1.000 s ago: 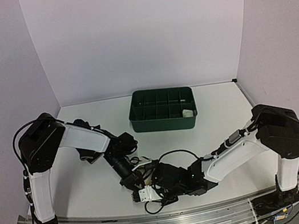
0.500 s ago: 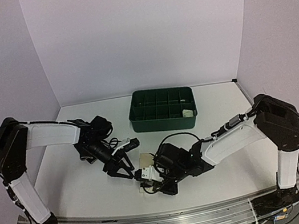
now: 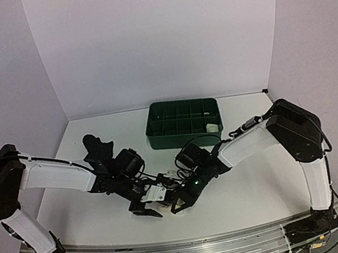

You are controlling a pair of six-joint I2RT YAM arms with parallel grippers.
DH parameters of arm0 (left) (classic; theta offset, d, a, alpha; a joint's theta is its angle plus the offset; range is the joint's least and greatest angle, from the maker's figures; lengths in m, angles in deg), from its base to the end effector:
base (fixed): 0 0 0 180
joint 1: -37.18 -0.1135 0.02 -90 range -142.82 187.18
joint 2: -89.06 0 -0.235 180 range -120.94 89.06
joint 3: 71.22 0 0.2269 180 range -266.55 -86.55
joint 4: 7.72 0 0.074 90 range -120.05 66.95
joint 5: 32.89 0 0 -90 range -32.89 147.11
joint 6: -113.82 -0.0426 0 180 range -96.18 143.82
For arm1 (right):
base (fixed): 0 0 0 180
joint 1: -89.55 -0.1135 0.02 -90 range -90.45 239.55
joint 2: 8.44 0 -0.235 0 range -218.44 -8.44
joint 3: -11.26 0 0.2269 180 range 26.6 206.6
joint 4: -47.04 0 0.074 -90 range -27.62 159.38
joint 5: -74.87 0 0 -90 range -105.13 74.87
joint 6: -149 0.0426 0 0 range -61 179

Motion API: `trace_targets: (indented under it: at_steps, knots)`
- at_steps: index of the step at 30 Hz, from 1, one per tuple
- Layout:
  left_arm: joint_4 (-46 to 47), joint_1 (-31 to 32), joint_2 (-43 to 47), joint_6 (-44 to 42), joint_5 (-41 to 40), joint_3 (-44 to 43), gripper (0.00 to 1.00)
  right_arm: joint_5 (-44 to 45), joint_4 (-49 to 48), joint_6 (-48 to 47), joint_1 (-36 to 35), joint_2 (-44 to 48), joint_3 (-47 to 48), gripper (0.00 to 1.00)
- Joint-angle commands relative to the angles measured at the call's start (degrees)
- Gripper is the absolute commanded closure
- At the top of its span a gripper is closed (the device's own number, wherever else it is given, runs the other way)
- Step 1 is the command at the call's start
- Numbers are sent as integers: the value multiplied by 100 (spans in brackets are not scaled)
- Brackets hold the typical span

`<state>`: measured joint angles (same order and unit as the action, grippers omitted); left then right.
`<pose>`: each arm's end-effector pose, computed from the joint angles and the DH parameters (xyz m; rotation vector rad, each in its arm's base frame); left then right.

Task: Roll the underwear
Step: Roll the underwear to the center of the board.

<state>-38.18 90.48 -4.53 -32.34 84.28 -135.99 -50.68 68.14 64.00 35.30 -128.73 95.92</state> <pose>0.1581 -0.2447 0.1425 2.1668 1.3264 -0.5950 0.2034 0.3249 0.0934 -1.3647 2.3547 1.1551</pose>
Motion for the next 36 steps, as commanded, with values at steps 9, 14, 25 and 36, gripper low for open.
trace_targets:
  at_steps: [9, 14, 25, 36]
  knots:
    - [269, 58, -1053, 119, -943, -782, 83, -190, 714, 420, 181, -396, -24, 100]
    - [-29, 57, -897, 103, -607, -751, 100, 17, 716, 350, 195, -273, 48, 100]
    - [-1491, -79, -1057, 923, 129, -1150, 100, 1447, -213, -676, 148, 1489, -885, 58]
    - [-2332, -364, -1581, 1568, 1067, -1388, 100, 3193, -1599, -1850, -536, 3069, -2730, 53]
